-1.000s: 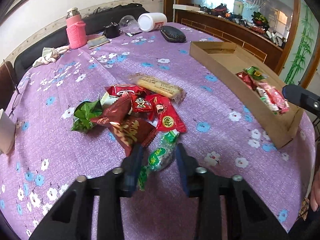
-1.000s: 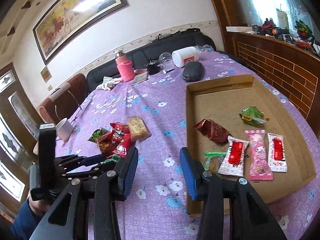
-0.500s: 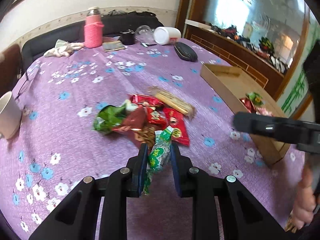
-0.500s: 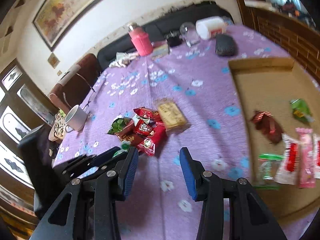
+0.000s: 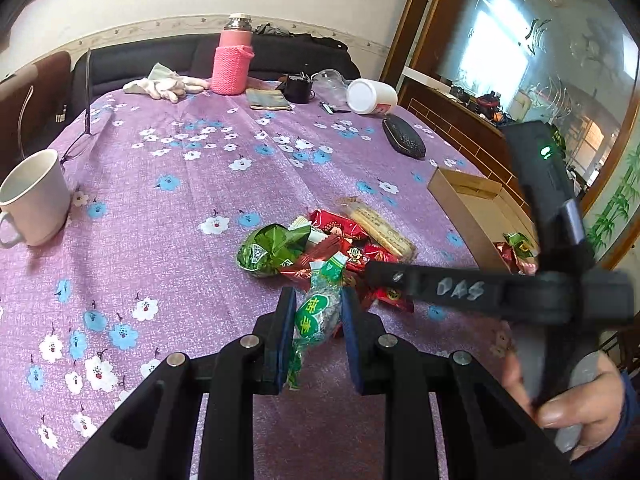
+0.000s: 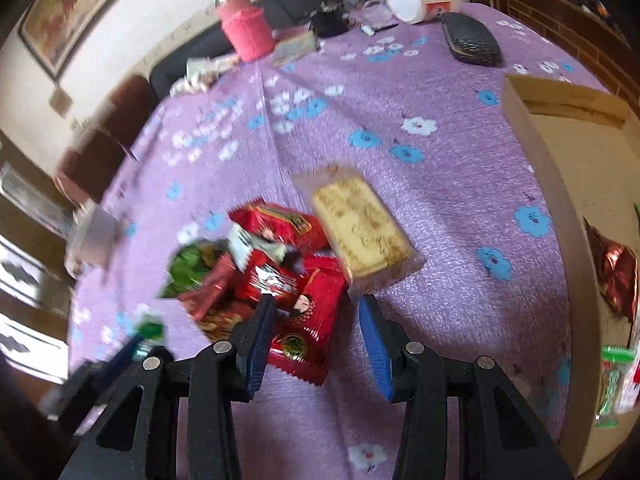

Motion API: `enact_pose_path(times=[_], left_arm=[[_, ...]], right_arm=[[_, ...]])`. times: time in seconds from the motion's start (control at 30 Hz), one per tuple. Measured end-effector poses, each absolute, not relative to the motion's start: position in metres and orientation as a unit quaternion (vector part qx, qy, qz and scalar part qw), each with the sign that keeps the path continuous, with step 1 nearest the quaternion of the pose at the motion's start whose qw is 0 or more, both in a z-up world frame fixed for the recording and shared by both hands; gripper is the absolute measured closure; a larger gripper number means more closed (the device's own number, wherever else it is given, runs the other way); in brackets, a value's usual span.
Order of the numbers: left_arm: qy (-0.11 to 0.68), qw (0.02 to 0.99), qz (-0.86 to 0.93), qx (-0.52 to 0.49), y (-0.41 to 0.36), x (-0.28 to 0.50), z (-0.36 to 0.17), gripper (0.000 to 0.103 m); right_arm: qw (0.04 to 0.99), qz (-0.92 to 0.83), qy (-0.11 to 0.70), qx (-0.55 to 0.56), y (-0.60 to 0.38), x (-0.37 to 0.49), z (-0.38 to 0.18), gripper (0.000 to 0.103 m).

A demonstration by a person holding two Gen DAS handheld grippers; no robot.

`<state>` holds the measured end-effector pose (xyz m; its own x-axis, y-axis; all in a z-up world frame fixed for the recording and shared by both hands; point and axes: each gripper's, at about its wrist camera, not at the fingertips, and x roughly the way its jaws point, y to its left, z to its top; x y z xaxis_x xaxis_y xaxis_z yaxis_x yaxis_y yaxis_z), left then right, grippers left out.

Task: Organize snacks
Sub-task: 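Grasp the red candy wrapper with the right gripper while the left gripper holds the green packet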

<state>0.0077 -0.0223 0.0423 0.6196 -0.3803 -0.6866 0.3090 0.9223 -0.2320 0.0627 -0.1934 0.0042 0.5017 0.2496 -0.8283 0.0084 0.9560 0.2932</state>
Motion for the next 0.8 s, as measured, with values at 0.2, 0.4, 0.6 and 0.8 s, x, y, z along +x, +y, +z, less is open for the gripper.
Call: enact_pose_path(times=[0.2,0.4,0.6,0.8], left_arm=[[0.393,0.899,-0.191,-0.038,-0.025,0.007,0.041,0.081],[0.396,0.898,-0.189,-0.029,-0.029,0.009,0.038,0.081],[0.402,0.896,-0.185,-0.025,-0.031,0.013,0.035,0.081],[0.404,0.894,-0.190,-0.024,-0.033,0.013,0.034,0.081]], right_arm=[[0.878,0.088,0.464,0.081,-0.192,0.049,0.007,0.083],[0.897,0.124,0.415,0.088,-0.197,0.031,0.012,0.083],[0.882,0.132,0.445,0.077,-0.191,0.041,0.000,0.081],[0.891,0.126,0.435,0.031,-0.180,0.036,0.000,0.079]])
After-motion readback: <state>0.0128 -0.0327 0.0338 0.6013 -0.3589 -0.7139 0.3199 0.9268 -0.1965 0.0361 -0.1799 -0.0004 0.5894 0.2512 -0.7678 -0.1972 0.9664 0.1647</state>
